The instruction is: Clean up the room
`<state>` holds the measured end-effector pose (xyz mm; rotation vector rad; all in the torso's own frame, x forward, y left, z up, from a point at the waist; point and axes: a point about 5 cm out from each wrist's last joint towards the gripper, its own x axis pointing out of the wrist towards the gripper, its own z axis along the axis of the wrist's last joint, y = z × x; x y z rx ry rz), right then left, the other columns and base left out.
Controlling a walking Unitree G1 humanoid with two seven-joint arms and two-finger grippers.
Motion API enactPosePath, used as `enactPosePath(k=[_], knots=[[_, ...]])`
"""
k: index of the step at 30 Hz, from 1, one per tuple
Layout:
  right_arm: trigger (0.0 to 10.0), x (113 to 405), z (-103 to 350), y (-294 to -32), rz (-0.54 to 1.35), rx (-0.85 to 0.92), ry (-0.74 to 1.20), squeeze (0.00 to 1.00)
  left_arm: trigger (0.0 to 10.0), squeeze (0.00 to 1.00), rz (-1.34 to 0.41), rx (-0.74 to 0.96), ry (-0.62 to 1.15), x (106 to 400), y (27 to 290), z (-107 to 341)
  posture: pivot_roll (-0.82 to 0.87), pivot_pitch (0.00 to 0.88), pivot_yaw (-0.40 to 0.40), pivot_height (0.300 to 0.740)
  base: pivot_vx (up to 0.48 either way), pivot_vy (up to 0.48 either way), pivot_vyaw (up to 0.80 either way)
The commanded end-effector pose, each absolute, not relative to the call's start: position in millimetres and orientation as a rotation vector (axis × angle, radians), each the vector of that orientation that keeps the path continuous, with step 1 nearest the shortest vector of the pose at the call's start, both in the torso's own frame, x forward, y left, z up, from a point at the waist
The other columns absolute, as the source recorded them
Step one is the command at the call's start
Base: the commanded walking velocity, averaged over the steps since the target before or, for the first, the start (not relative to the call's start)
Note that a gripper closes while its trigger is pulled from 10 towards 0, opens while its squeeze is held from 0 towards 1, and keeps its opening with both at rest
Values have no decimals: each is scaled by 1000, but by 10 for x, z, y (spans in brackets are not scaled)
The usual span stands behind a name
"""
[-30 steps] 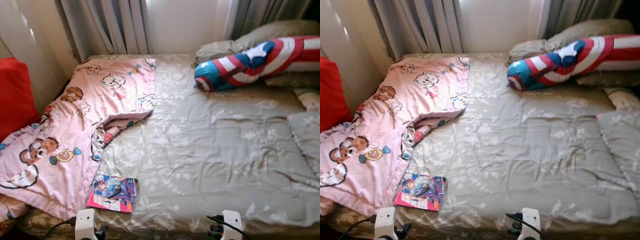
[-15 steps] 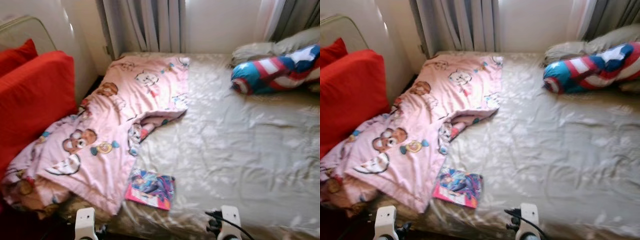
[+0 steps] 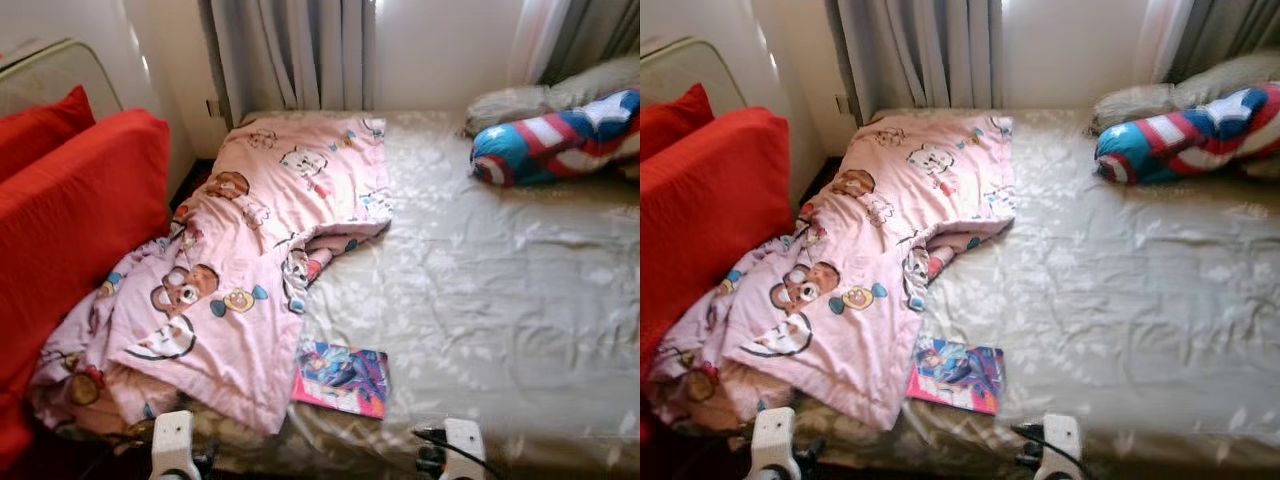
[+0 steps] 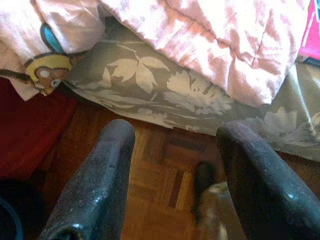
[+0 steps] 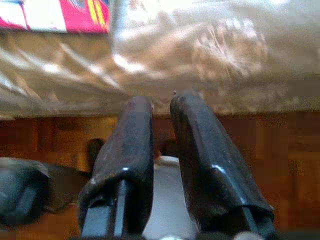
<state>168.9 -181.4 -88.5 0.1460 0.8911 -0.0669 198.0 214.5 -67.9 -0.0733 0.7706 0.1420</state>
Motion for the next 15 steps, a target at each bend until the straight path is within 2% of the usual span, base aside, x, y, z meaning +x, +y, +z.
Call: enactPosePath(k=[1, 4, 15], knots=[[10000, 1755, -864, -1734, -49, 159, 877, 0, 10000, 0, 156, -57, 782, 1945, 2223, -684, 23, 41, 35, 740, 0, 360, 0], [10000, 1757, -863, -1731, -47, 159, 876, 0, 10000, 0, 158, -56, 786, 1935, 2228, -688, 24, 40, 35, 740, 0, 336, 0], [10000, 1786, -849, -1723, -47, 161, 867, 0, 10000, 0, 159, -53, 784, 1925, 2249, -687, 26, 53, 33, 740, 0, 0, 0]])
